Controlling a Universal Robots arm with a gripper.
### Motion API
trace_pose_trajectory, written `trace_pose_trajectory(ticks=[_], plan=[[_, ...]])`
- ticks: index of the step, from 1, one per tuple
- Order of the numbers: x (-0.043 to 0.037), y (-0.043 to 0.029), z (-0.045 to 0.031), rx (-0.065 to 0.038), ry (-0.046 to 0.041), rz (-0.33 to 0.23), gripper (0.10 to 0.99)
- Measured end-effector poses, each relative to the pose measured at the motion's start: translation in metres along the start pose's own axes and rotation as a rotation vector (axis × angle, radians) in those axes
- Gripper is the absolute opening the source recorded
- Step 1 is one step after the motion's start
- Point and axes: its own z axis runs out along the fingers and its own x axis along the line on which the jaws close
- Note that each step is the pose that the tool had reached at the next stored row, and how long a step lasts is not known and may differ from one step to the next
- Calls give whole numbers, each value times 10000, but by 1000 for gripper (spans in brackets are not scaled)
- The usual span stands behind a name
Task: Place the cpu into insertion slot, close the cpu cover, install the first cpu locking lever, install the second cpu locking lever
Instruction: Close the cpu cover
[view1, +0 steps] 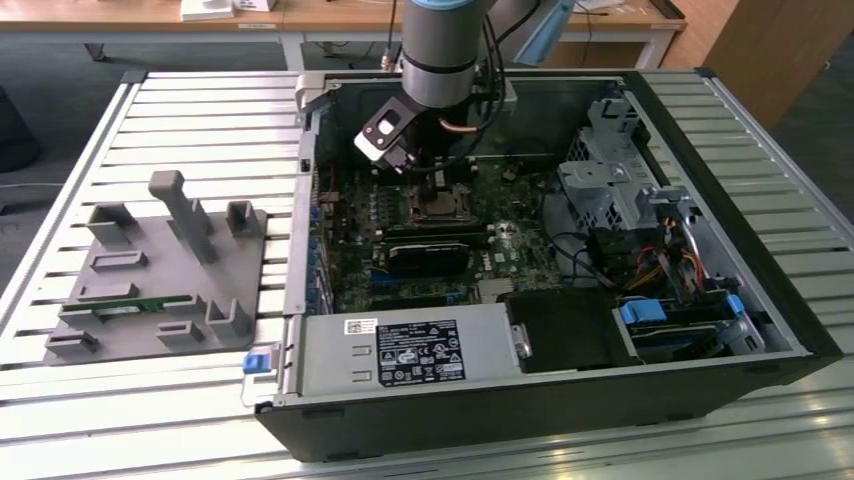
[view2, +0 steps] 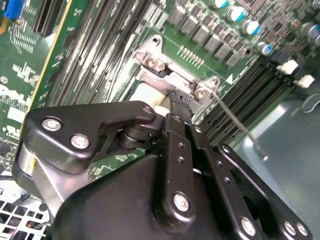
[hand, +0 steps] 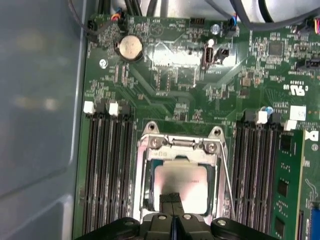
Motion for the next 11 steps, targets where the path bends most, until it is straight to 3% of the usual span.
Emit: trace_pose_trajectory(ticks=[4, 11], plan=[[3, -55, 1, -1, 1, -2, 106], [2, -61, 33, 5, -10, -3, 106]])
